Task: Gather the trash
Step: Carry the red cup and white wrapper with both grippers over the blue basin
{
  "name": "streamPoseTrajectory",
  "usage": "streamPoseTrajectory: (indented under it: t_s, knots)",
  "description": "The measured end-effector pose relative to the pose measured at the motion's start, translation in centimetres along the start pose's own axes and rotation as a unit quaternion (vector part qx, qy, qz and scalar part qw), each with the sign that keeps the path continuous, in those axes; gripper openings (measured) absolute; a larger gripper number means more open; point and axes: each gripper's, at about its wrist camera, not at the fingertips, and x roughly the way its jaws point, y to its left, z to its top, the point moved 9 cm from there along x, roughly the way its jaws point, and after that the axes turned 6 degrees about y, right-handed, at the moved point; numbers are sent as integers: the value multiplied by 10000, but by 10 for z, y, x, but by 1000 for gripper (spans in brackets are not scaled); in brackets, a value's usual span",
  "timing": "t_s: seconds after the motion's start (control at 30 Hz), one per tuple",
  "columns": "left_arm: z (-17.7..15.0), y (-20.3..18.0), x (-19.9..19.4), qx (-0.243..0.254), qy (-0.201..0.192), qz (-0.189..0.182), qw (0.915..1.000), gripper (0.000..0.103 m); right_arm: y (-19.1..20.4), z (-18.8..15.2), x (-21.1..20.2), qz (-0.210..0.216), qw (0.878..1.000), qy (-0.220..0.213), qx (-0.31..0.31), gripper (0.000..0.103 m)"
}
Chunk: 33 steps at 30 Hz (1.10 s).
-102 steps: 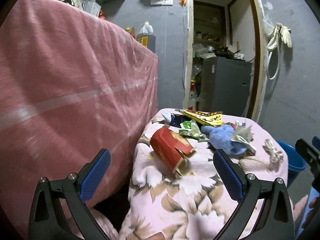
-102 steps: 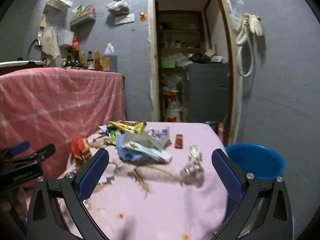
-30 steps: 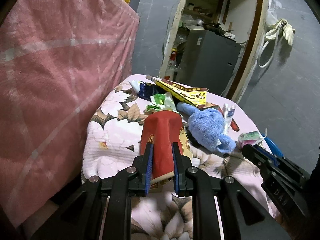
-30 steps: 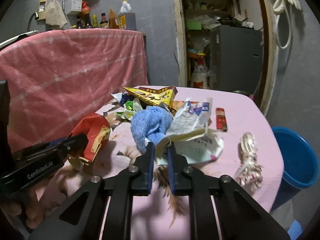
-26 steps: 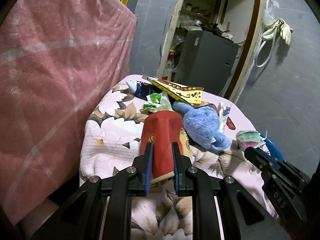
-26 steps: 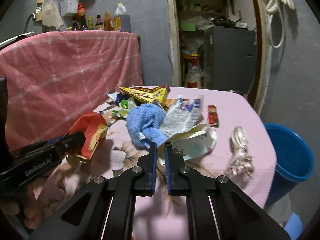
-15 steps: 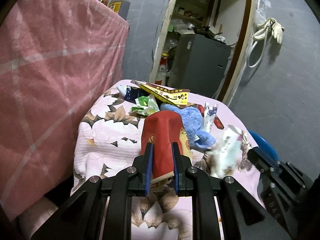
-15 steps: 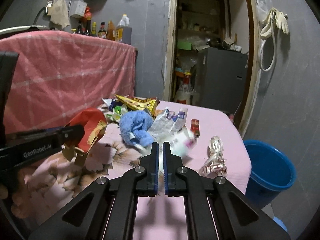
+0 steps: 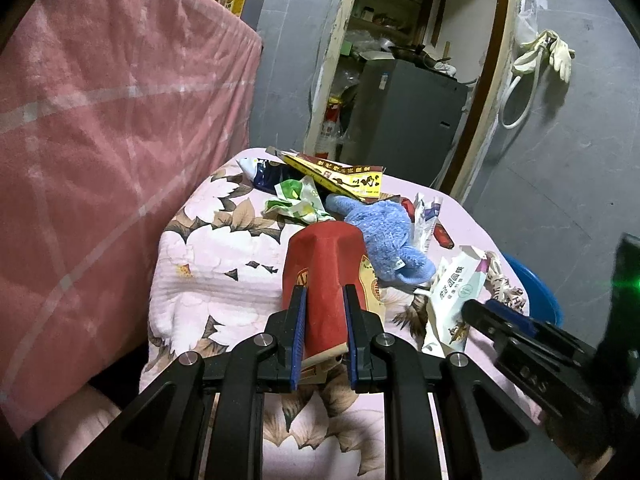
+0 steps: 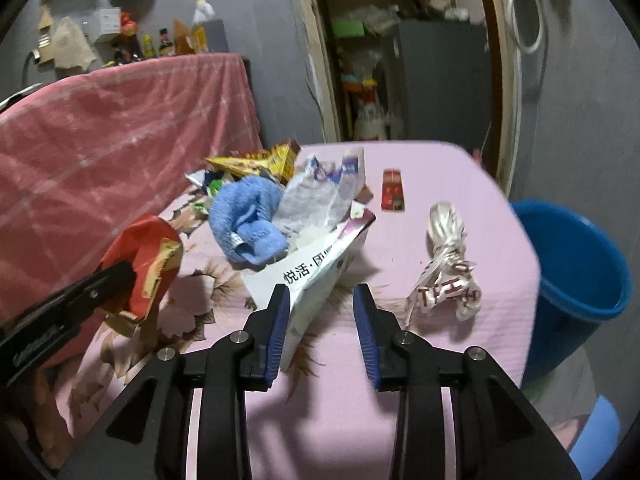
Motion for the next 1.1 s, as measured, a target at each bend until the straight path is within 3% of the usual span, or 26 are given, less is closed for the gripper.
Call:
streamPoseTrajectory:
  t_s: [0.17,0.3,0.4,0.8,1.1]
  knots:
    - [0,2,3,-6,49,-7,10000,14,-2,4,17,249,9990,297,224,30]
    - [0,2,3,-15,39,-16,10000,14,-1,2,24,305,9982,448,274,11]
    - [1,1,2,-1,12,-24,10000,14,1,3,20,318,9986,368,226,6]
    - [18,-29,-8,269,-367,-233,9987,14,-1,34,-46,78,9951,-990,-11,5]
    - [61,-106,-5,691,-989,-745,9899,14,-45,75,-97,-481,9764,-2101,-131,5]
